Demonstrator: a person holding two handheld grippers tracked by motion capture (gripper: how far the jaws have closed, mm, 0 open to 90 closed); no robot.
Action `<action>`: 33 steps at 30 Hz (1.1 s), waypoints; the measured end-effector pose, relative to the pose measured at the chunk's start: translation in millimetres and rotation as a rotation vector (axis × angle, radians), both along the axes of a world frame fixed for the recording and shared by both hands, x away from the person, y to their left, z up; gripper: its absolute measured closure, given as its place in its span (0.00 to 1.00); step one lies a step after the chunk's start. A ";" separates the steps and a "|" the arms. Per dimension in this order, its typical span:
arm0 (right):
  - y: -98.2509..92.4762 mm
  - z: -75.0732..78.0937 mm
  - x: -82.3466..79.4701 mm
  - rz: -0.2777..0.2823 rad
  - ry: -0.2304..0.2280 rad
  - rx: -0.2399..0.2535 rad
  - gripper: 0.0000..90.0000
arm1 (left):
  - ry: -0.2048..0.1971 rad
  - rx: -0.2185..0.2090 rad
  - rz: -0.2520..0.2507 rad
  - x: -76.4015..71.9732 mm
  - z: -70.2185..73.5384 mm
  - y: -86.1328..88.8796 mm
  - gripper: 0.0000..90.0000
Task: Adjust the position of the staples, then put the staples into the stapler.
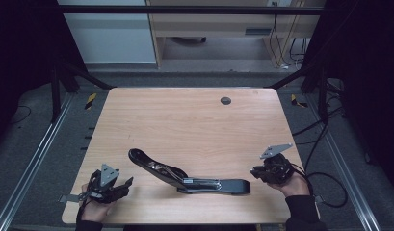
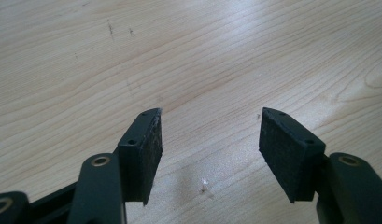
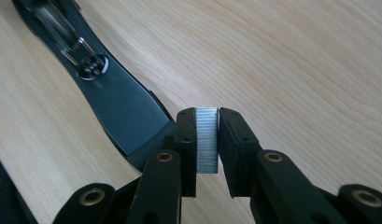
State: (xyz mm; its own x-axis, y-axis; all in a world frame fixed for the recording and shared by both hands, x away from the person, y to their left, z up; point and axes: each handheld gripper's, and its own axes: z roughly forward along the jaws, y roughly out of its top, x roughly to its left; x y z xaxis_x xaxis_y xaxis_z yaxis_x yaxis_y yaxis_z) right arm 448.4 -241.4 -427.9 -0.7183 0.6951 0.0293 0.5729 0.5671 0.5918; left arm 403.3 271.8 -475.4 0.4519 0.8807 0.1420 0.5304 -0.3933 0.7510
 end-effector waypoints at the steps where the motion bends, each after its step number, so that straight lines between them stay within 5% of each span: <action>1: 3.2 4.1 -0.2 0.025 -0.010 0.008 0.86 | -0.001 0.000 0.000 -0.1 0.1 -0.1 0.43; 33: 66.7 35.0 19.5 0.328 -0.076 0.105 0.86 | 0.010 0.005 -0.008 0.1 -1.0 -3.0 0.43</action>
